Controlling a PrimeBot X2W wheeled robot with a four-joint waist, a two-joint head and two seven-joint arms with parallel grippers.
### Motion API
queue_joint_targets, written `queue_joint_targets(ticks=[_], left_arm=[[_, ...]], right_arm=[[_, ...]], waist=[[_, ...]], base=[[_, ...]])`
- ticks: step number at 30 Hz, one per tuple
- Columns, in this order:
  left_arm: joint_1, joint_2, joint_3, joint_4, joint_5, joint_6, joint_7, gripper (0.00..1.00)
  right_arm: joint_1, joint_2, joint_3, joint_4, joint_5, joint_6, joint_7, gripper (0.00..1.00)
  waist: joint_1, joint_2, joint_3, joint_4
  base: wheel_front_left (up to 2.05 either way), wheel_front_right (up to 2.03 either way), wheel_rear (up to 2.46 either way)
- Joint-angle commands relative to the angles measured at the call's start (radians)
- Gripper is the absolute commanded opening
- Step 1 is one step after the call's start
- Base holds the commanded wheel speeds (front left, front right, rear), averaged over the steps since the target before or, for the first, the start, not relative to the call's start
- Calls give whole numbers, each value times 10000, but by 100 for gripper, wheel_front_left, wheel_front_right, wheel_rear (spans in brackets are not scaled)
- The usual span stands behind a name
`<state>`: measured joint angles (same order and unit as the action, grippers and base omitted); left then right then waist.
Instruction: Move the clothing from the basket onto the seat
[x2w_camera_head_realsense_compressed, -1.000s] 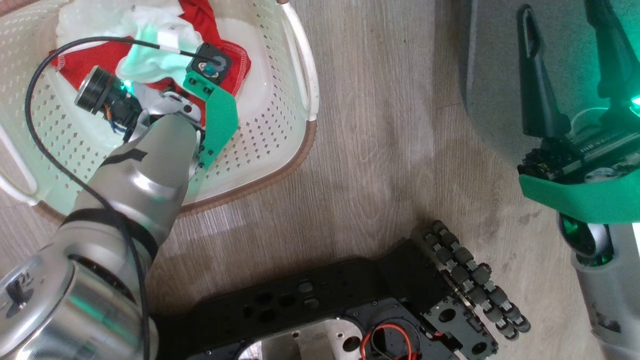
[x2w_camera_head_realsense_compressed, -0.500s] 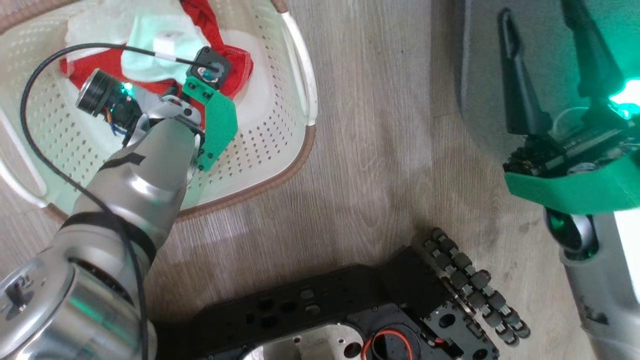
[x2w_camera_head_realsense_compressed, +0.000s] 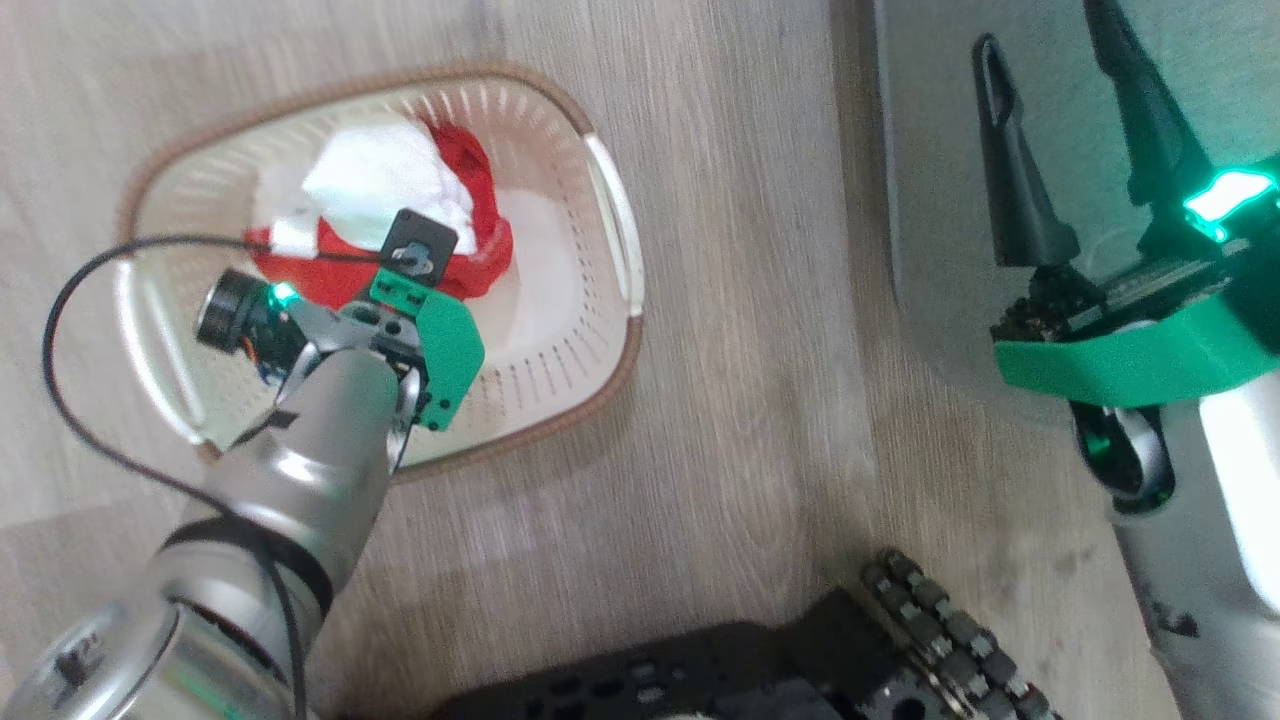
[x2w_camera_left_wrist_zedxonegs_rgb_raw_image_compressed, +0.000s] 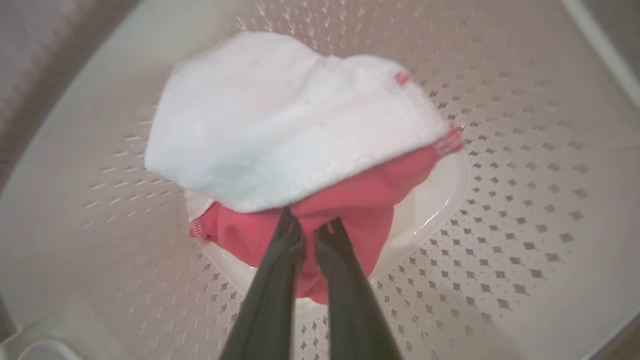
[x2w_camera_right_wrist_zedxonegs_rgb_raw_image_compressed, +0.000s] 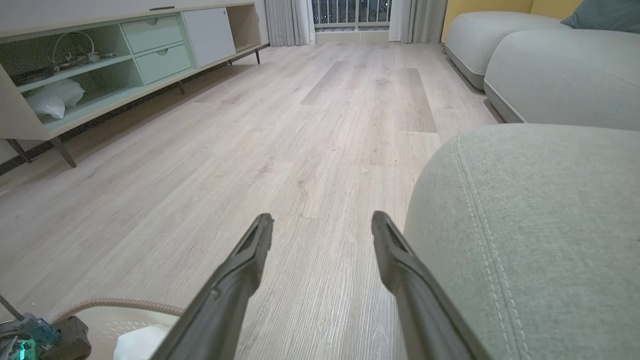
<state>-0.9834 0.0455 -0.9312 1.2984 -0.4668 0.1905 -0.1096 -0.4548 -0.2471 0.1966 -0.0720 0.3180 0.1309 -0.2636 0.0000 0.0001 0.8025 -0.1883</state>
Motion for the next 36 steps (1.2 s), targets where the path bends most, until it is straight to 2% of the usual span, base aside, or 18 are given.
queue_joint_targets(ticks=[1, 3, 5, 7, 8, 9, 11, 15, 21, 27, 36], left_arm=[[372, 62, 371, -133, -292, -25, -316, 0], [620, 55, 630, -203, -656, -166, -704, 0], [1010, 52, 310, -245, -368, 289, -1166, 0], [1411, 51, 306, -415, -423, 512, -1394, 0], [1358, 50, 553, -473, -705, 220, -1424, 0], [1358, 50, 553, -473, -705, 220, -1424, 0], [1348, 92, 725, -456, -887, -97, -1472, 0], [1554, 169, 964, -817, -938, -102, -1514, 0], [2322, 622, 1702, -2638, -553, 259, -1519, 0], [3517, 1096, 3028, -5069, 332, 620, -1520, 0], [4767, 1096, 4958, -8385, 1674, 437, -1521, 0]], right_arm=[[639, -17, 83, -170, 31, -2, 18, 100], [775, -26, 76, -58, 23, -2, 18, 100], [873, -21, 142, 28, 26, -2, 18, 100], [955, -9, 221, 117, 32, -2, 18, 100], [1027, -9, 216, 188, 20, -2, 18, 100], [1027, -9, 216, 188, 20, -2, 18, 100], [1198, 13, 220, 293, 27, -2, 18, 100], [1515, 67, 250, 462, 10, -2, 18, 100], [1967, 171, 328, 680, -42, -2, 18, 100], [2382, 311, 388, 875, -109, -2, 18, 100], [2747, 374, 231, 949, -243, -2, 18, 100]], waist=[[0, -1, -1063, 378], [0, -1, -1570, 508], [0, -1, -2025, 570], [0, -1, -2463, 621], [0, -1, -2765, 697], [0, -1, -2765, 697], [0, -1, -3238, 779], [0, -1, -4046, 925], [0, -1, -5024, 1097], [0, -1, -5996, 1193], [0, -1, -6698, 1431]], base=[[0, 0, 0], [0, 0, 0], [0, 0, 0], [0, 0, 0], [0, 0, 0], [0, 0, 0], [0, 0, 0], [0, 0, 0], [0, 0, 0], [0, 0, 0], [0, 0, 0]])
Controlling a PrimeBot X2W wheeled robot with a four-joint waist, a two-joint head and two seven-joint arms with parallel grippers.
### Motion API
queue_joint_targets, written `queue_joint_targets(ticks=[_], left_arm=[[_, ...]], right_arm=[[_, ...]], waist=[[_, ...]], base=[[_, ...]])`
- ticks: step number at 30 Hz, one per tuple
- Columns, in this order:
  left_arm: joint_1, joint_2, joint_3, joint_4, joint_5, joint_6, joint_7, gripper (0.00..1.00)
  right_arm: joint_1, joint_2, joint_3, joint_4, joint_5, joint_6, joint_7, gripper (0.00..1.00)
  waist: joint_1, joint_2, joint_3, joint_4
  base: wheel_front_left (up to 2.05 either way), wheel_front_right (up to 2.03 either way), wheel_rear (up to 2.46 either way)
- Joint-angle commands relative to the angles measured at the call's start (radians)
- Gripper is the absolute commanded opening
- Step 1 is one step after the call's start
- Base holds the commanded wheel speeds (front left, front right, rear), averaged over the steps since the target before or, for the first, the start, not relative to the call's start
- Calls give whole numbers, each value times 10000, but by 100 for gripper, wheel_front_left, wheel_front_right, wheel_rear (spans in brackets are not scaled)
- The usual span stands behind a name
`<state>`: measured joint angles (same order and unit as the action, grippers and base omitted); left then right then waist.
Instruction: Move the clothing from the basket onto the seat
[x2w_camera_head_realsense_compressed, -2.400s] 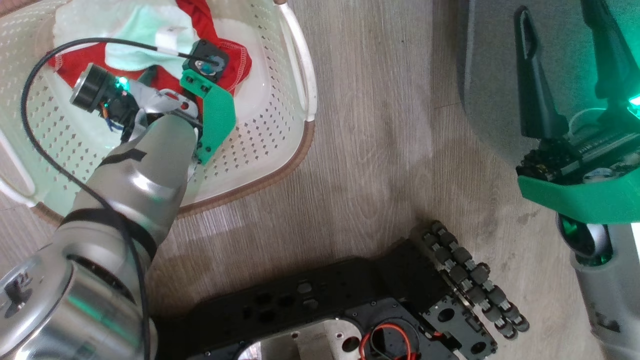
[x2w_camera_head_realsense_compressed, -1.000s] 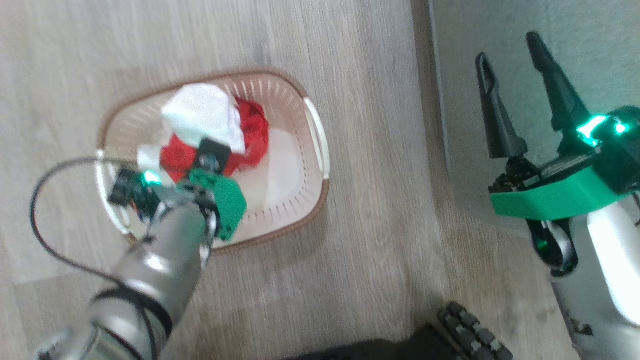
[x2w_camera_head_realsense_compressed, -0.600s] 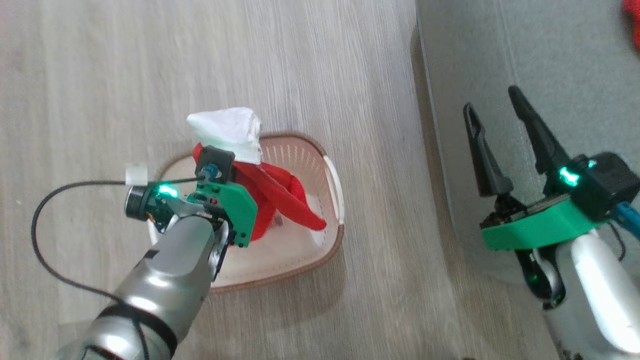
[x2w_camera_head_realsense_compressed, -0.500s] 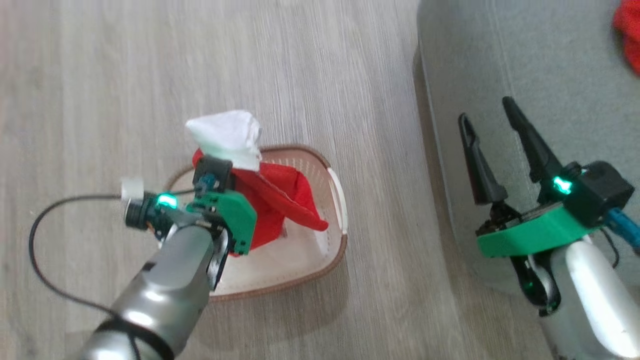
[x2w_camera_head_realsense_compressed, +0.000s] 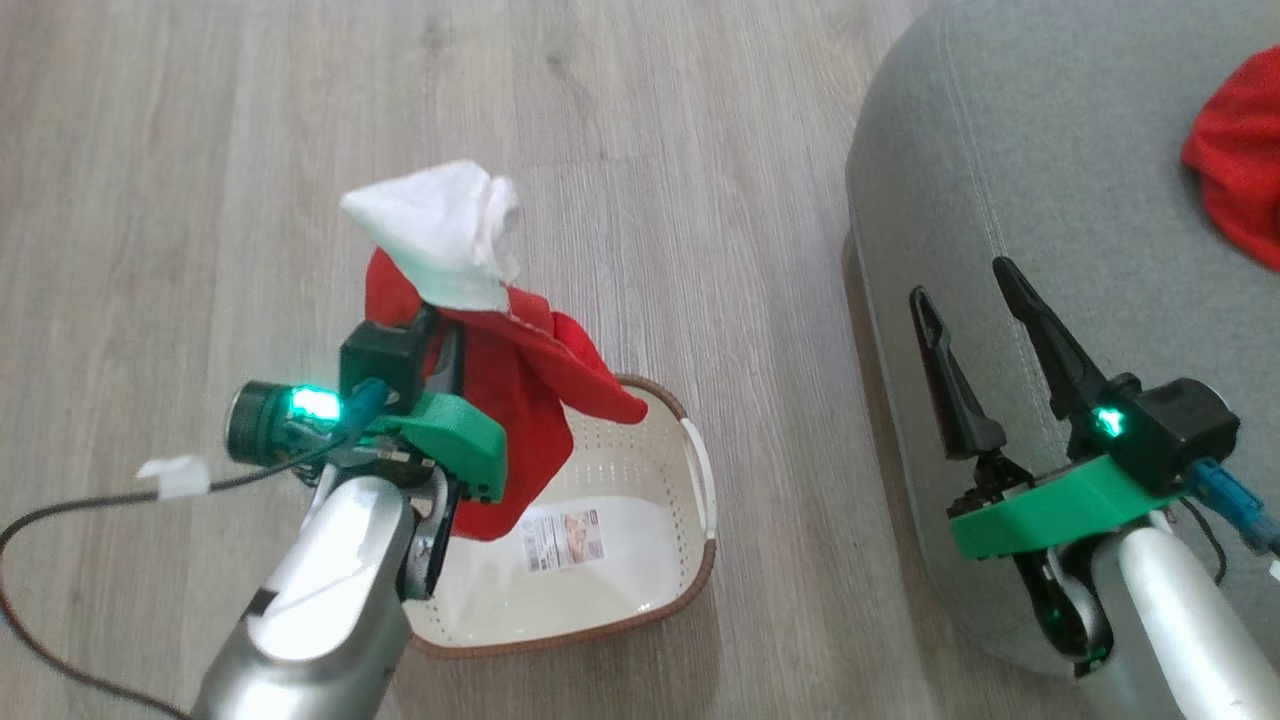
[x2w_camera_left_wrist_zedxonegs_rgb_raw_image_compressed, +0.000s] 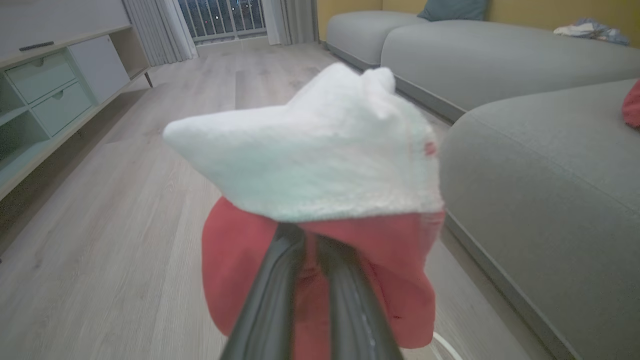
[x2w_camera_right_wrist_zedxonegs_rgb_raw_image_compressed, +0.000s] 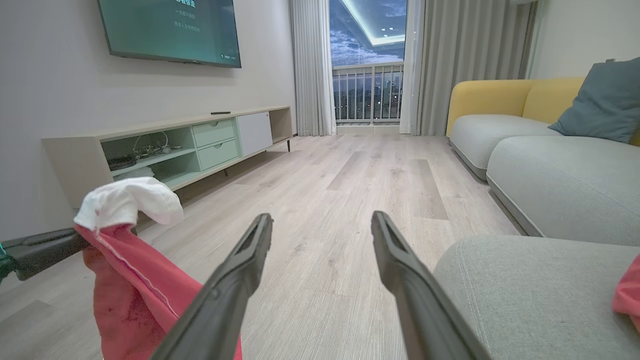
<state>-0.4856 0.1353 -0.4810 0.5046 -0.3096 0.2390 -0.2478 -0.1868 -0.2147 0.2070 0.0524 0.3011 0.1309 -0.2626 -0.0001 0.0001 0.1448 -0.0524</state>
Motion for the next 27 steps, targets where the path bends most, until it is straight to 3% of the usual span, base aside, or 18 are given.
queue_joint_targets(ticks=[1, 11, 16, 27], left_arm=[[-95, 160, 665, -773, 228, -105, -138, 0], [975, -549, 2600, -2846, 746, -1090, -139, 0], [1327, -730, 2969, -3111, 1052, -1454, -139, 0], [1509, -842, 3197, -3318, 1346, -1819, -139, 0]], right_arm=[[98, 61, 116, -291, -89, -2, 8, 100], [329, 191, 80, -247, -152, -2, 8, 100], [364, 293, 111, -209, -197, -2, 8, 100], [389, 312, 99, -224, -209, -2, 8, 100]], waist=[[1, -1, -180, 92], [1, -1, -604, 173], [1, -1, -696, 147], [1, -1, -757, 102]], base=[[0, 0, 0], [0, 0, 0], [0, 0, 0], [0, 0, 0]])
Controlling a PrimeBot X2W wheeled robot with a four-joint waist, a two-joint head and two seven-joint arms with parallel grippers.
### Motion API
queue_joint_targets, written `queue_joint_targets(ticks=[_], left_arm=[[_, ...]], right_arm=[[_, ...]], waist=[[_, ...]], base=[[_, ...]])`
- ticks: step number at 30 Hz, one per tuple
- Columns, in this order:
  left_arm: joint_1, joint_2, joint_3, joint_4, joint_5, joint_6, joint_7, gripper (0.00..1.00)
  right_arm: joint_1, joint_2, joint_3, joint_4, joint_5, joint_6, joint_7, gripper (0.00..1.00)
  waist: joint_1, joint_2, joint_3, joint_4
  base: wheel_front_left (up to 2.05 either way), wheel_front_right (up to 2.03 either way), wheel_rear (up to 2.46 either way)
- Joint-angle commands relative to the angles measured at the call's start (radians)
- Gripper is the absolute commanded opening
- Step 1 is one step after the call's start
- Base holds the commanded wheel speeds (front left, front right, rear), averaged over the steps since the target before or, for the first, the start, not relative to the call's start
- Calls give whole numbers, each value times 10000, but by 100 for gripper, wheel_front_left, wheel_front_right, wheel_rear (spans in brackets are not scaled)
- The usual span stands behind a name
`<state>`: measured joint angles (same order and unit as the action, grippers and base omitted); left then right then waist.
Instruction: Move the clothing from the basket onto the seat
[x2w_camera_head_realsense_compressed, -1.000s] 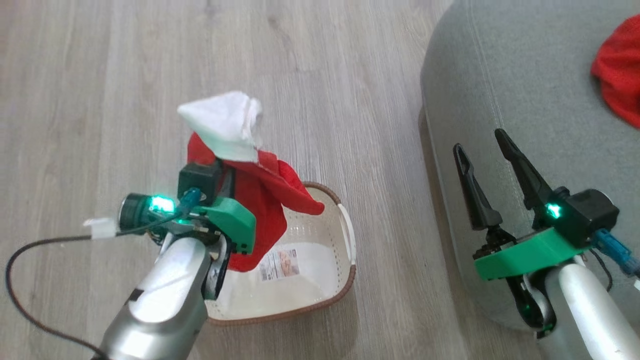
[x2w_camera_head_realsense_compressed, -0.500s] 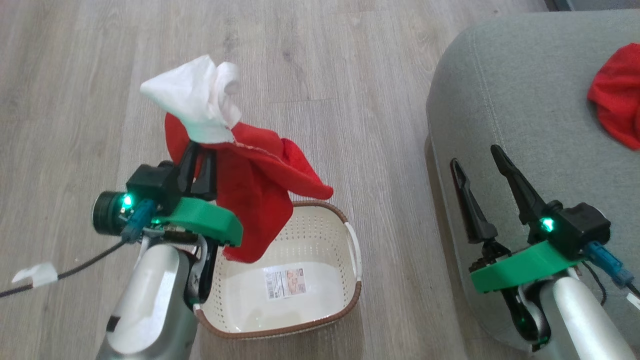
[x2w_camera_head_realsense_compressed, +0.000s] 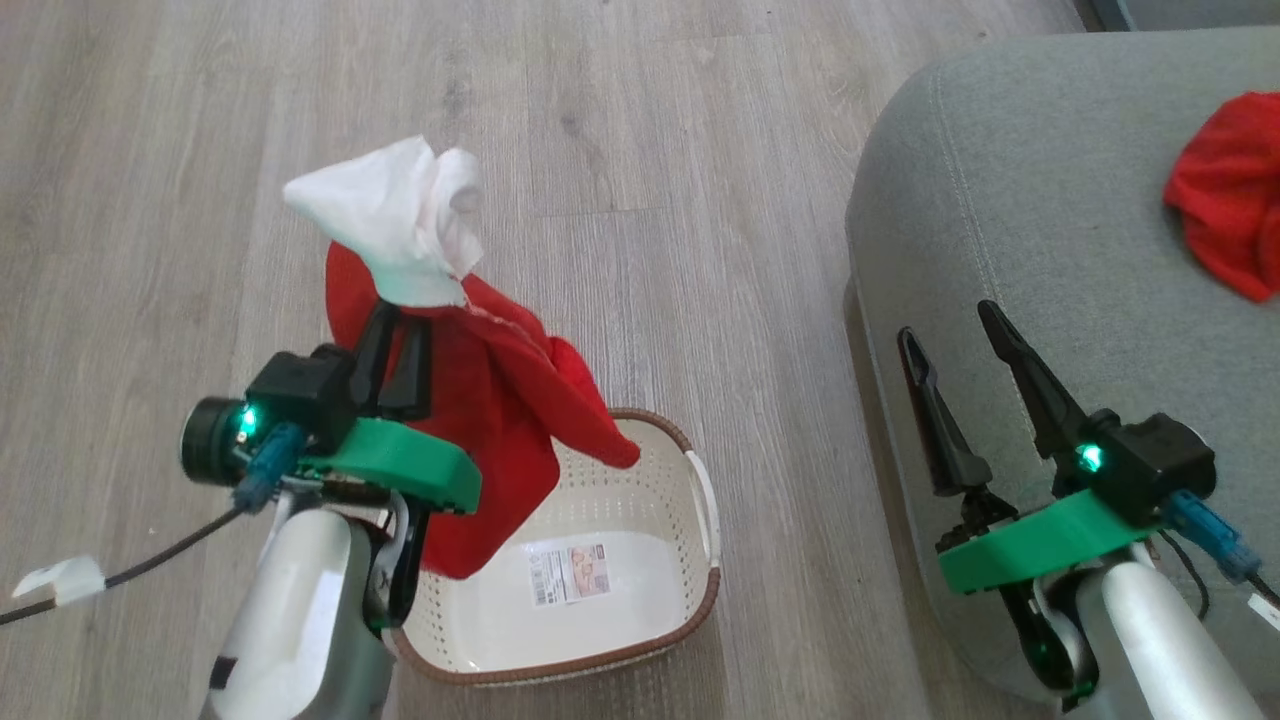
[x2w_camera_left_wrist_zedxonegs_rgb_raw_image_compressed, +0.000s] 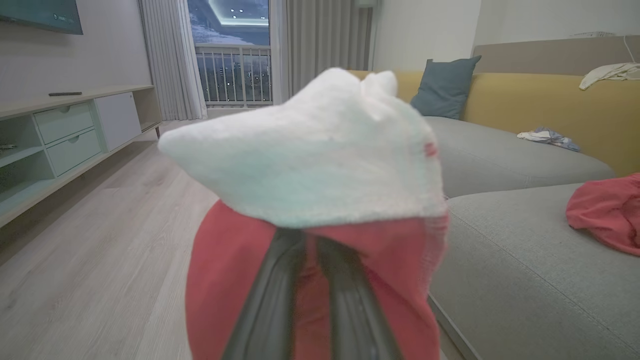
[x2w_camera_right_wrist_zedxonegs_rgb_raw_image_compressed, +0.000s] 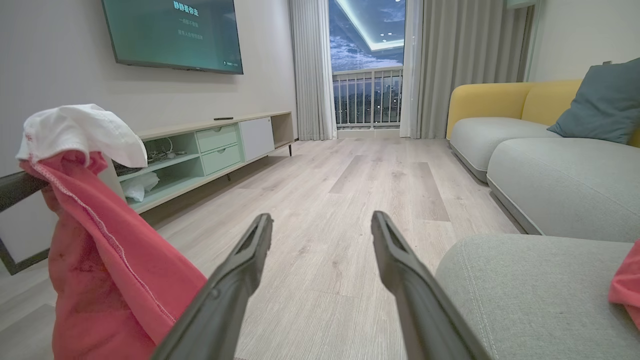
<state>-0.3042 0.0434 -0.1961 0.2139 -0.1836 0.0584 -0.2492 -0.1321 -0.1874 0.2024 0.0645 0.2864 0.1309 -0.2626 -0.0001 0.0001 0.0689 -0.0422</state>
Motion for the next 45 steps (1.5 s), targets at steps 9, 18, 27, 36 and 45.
queue_joint_targets(ticks=[9, 18, 27, 36, 45], left_arm=[[-428, 70, 50, -726, -22, -180, -126, 0], [-796, 69, -1007, -714, 93, -388, -126, 0], [-1102, 69, -2602, -820, -107, -201, -126, 0], [-1323, 68, -3658, -860, 44, -36, -126, 0], [-1483, 68, -4841, -1073, -204, -8, -126, 0]], right_arm=[[-329, -404, 934, -707, 8, -2, 8, 100], [-1146, -1389, 2963, -707, -148, -2, 8, 100], [-2254, -1774, 4586, 220, -860, -2, 8, 100], [-2804, -1606, 4874, 1670, -1492, -2, 8, 100], [-3142, -1144, 5256, 2669, -1778, -2, 8, 100]], waist=[[1, -1, 46, 0], [1, -1, 81, 87], [1, -1, 196, 264], [1, -1, 263, 441], [1, -1, 185, 712]], base=[[0, 0, 0], [0, 0, 0], [0, 0, 0], [0, 0, 0], [0, 0, 0]])
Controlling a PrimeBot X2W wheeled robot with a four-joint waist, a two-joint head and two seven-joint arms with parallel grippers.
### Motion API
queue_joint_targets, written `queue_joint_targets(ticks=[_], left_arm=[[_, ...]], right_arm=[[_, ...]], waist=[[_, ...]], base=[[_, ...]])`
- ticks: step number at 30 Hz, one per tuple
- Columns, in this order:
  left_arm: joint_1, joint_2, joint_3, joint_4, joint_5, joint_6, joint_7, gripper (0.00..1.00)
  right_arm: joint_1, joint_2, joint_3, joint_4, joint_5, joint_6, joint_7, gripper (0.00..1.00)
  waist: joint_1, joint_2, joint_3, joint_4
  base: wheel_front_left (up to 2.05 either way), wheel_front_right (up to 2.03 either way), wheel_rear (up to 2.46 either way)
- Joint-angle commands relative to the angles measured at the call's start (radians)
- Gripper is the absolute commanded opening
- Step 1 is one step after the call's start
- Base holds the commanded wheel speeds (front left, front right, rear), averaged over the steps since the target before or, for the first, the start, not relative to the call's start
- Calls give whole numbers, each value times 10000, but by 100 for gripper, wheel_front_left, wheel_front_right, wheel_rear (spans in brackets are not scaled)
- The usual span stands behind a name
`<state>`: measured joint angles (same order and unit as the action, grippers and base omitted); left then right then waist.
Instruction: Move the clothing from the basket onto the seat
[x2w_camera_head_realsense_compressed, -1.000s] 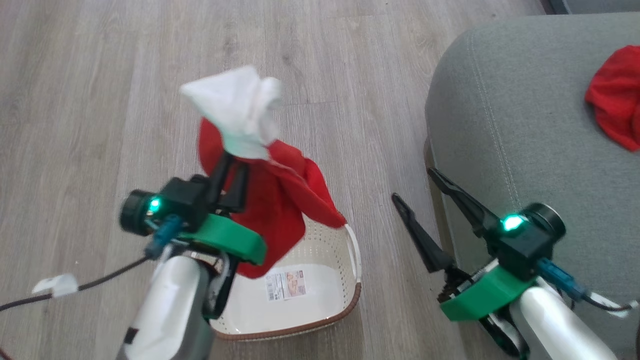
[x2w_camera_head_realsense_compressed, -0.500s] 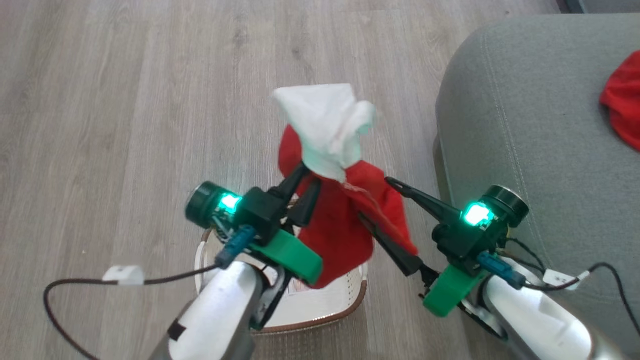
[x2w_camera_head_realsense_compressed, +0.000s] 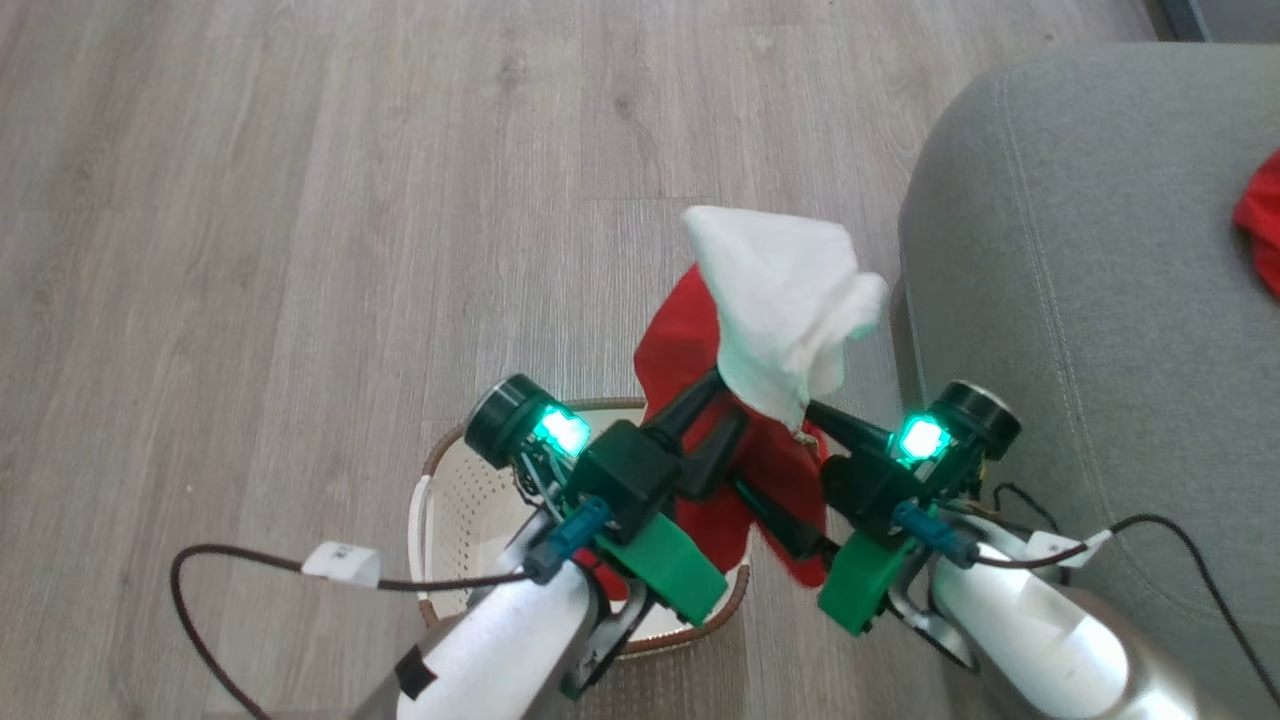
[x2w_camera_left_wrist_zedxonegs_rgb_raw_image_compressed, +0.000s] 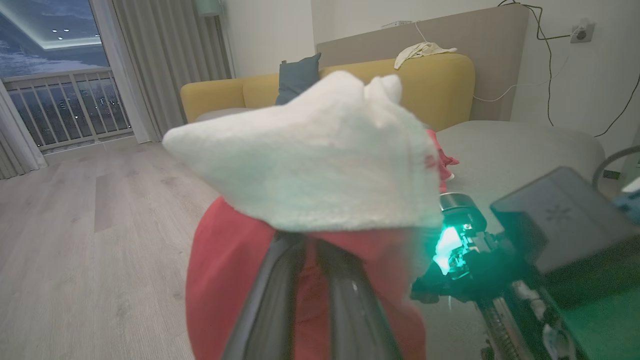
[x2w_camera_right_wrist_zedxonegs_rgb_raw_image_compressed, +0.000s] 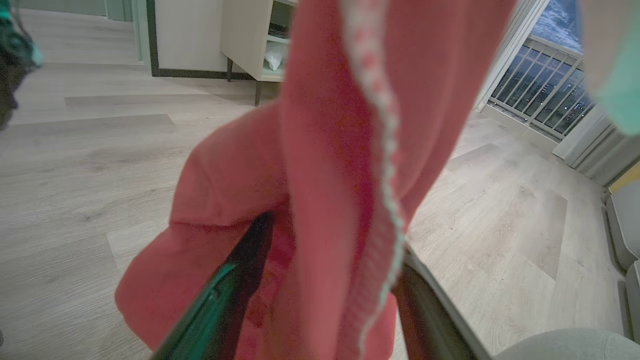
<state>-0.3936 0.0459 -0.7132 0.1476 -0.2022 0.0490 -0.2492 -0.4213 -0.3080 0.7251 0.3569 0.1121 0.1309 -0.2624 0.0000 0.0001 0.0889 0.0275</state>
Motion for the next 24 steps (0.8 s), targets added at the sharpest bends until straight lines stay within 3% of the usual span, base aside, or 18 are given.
queue_joint_targets(ticks=[1, 5, 6, 7, 15, 24], left_arm=[[-604, 43, 221, -419, -58, 94, -126, 0], [-647, 43, -127, -453, -192, 149, -126, 0], [-660, 43, -234, -464, -245, 183, -126, 0], [-667, 43, -262, -476, -273, 201, -126, 0], [-619, 43, -31, -721, -325, 405, -126, 0], [-355, 43, 495, -1036, -285, 426, -126, 0]], right_arm=[[-256, 115, 75, -211, -40, -2, 6, 100], [-264, 354, 187, -58, -45, -2, 6, 100], [-225, 468, 158, 84, 40, -2, 6, 68], [-208, 527, 119, 176, 150, -2, 6, 0], [51, 841, -1093, -3, 531, -2, 6, 0], [691, 1409, -3932, -1110, 817, -2, 6, 0]], waist=[[0, -1, -43, 44], [0, -1, -116, 134], [0, -1, -147, 174], [0, -1, -161, 194], [0, -1, -162, 270], [0, -1, -38, 399]], base=[[0, 0, 0], [0, 0, 0], [0, 0, 0], [0, 0, 0], [0, 0, 0], [0, 0, 0]])
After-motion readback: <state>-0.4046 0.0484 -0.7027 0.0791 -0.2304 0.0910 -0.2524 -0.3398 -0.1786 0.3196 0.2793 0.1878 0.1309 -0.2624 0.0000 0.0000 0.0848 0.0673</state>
